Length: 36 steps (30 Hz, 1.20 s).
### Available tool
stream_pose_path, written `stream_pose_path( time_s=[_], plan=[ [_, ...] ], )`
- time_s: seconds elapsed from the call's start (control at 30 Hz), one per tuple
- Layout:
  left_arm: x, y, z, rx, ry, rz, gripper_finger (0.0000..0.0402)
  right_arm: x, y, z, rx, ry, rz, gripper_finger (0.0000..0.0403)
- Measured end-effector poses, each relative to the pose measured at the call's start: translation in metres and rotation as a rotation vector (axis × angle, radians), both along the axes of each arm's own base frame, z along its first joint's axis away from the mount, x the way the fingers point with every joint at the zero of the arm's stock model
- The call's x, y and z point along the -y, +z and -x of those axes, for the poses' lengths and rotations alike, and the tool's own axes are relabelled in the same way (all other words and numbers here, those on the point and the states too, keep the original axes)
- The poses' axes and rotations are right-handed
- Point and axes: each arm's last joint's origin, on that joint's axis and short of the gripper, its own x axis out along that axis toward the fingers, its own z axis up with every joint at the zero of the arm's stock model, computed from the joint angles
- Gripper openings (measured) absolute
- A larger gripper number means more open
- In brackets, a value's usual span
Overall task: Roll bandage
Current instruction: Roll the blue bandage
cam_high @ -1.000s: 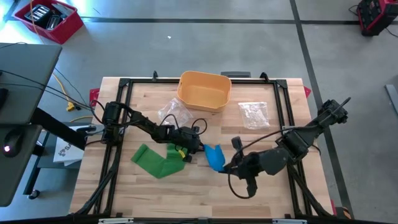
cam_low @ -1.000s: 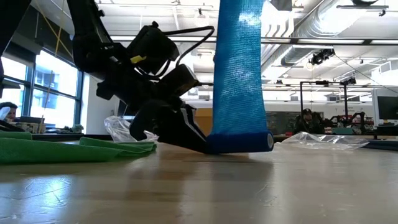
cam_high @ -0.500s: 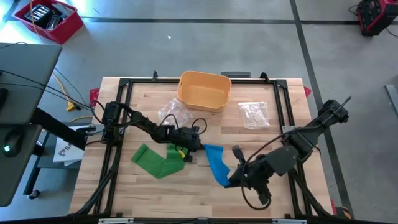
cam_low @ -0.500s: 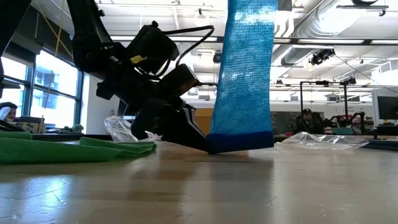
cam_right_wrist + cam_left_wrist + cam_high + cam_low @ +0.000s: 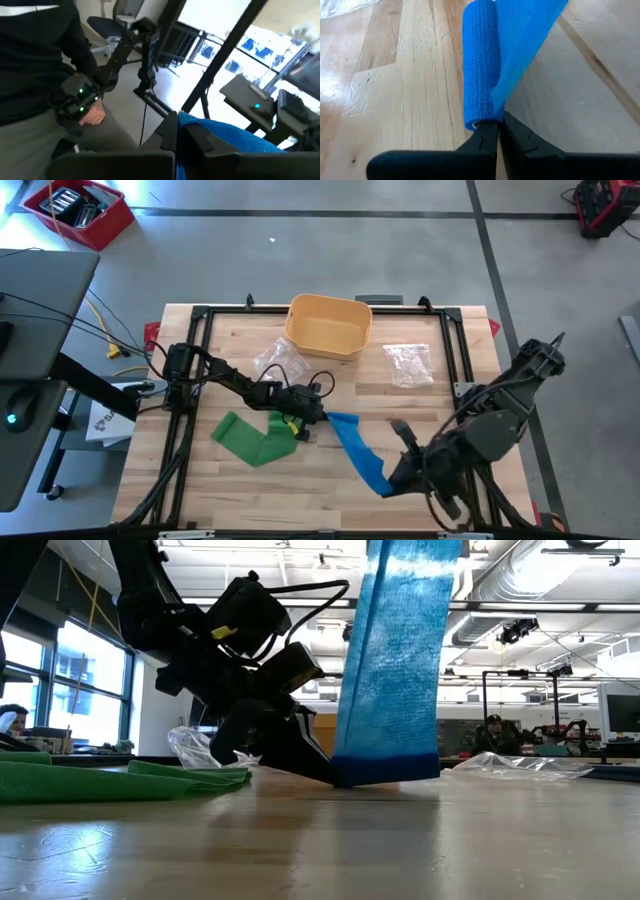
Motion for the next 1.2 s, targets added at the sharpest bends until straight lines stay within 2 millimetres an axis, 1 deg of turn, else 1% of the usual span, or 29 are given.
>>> stream_pose_path(
  time_s=[0.1, 0.17, 0.27, 0.37, 0.47, 0.6, 0.77, 0.93, 1.0, 1.1, 1.2],
  plan=[
    [0.0, 0.0, 0.0, -0.001, -0.006, -0.005, 0.0001, 0.004, 0.007, 0.001, 0.032, -0.069, 0.019, 0.0],
    [0.0, 0.0, 0.0, 0.0, -0.016, -0.008, 0.0001, 0.01, 0.011, 0.0, 0.04, -0.159, 0.05, 0.0],
    [0.001, -0.001, 0.001, -0.001, -0.039, -0.011, 0.0001, 0.025, 0.016, -0.004, 0.042, -0.327, 0.09, 0.0],
    [0.004, -0.001, 0.001, -0.001, -0.067, -0.025, 0.0001, 0.045, 0.022, -0.01, 0.034, -0.474, 0.121, 0.0],
    [0.007, -0.001, 0.001, -0.004, -0.087, -0.033, 0.0, 0.071, 0.024, -0.016, -0.021, -0.592, 0.168, 0.0],
    [0.009, 0.0, 0.003, -0.02, -0.111, -0.031, 0.0, 0.115, 0.024, -0.018, -0.156, -0.706, 0.171, 0.0],
    [0.015, 0.006, 0.008, -0.062, -0.146, -0.017, 0.0, 0.167, 0.021, -0.01, -0.287, -0.793, 0.112, 0.0],
    [0.026, 0.016, 0.016, -0.114, -0.181, -0.01, 0.0, 0.211, 0.019, -0.003, -0.362, -0.932, 0.09, 0.0],
    [0.031, 0.021, 0.019, -0.115, -0.202, 0.011, 0.0, 0.226, 0.016, -0.003, -0.398, -0.946, 0.066, 0.0],
    [0.041, 0.03, 0.023, -0.117, -0.241, 0.032, 0.0, 0.247, 0.008, -0.006, -0.481, -0.915, 0.019, 0.0],
    [0.049, 0.044, 0.026, -0.074, -0.262, 0.028, 0.0, 0.264, -0.002, -0.011, -0.562, -0.895, -0.018, 0.0]
  ],
)
